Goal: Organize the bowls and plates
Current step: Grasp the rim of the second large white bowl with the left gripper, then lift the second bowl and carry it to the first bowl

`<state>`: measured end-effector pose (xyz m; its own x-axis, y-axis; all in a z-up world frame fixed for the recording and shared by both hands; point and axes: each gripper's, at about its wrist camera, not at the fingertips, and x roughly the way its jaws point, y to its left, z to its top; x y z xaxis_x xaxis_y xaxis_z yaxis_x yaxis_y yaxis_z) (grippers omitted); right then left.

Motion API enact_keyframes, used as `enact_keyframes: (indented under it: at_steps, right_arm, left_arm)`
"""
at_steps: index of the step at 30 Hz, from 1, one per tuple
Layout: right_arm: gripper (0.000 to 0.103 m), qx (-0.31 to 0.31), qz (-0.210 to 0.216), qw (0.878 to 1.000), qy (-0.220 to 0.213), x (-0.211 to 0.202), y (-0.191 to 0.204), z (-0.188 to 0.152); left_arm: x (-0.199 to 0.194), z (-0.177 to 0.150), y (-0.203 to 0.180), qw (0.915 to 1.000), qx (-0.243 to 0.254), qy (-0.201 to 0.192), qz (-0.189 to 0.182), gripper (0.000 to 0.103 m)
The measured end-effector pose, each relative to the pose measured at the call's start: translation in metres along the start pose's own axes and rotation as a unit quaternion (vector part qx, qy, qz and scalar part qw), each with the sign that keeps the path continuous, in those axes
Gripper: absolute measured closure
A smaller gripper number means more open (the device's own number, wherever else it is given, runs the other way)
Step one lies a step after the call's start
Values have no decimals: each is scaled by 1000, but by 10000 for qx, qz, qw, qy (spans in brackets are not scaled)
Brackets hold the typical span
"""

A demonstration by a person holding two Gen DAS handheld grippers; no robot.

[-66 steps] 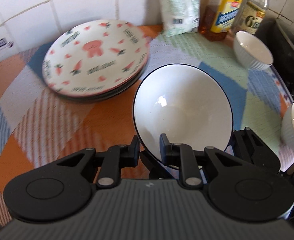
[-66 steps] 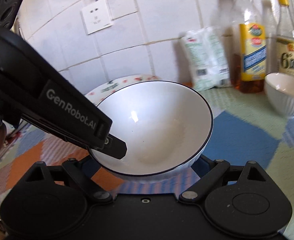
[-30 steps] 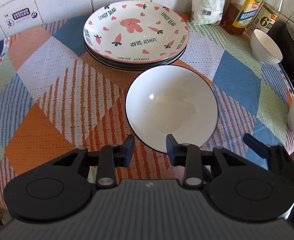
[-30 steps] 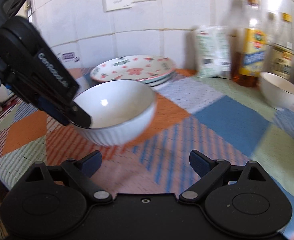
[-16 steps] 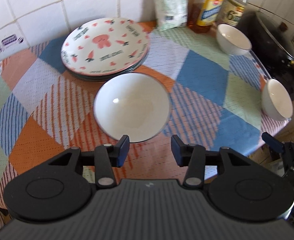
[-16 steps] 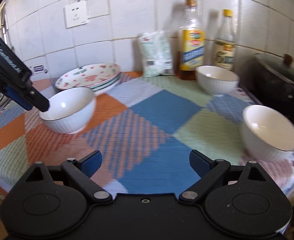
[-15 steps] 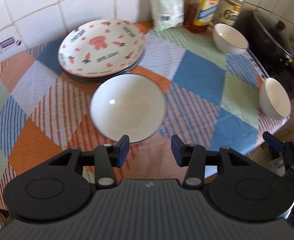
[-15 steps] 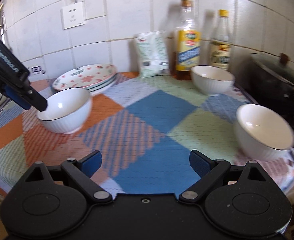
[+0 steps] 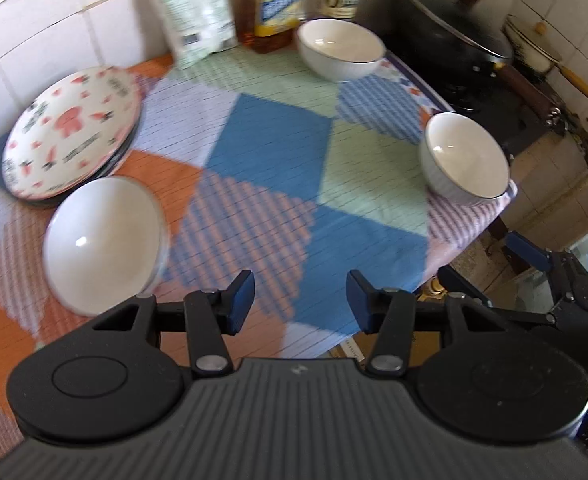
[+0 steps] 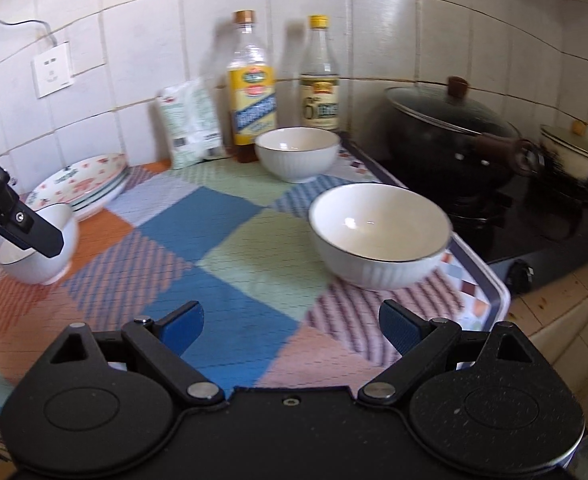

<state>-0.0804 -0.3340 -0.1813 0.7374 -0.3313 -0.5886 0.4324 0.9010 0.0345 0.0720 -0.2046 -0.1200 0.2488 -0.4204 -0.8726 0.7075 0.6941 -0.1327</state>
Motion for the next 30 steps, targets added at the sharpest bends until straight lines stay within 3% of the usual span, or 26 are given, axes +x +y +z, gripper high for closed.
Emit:
enact_keyframes:
  at_steps: [8,13,18,26,30]
  right_arm:
    - [6,150,-204,9995,214,30,-29,-4]
    - [6,52,-159,9995,255,55,-42,-2]
    - [6,192,-201,9992,302,72,-54,2]
    - [4,-221,-176,9996,-42,84,-53,-2]
    - [4,-20,-140,9999,-78,89,-59,2]
  left_arm:
    - [31,18,-44,9985,297,-66,-448,53]
    - [51,37,-59,9971,156,-197,-721,53]
    - [71,55,-64,9913,-185,-276,-1274,53]
    - [99,70,-84,9920,-177,-467,-1157,53]
    - [113,72,-93,9932,-66,-412,-1088,55]
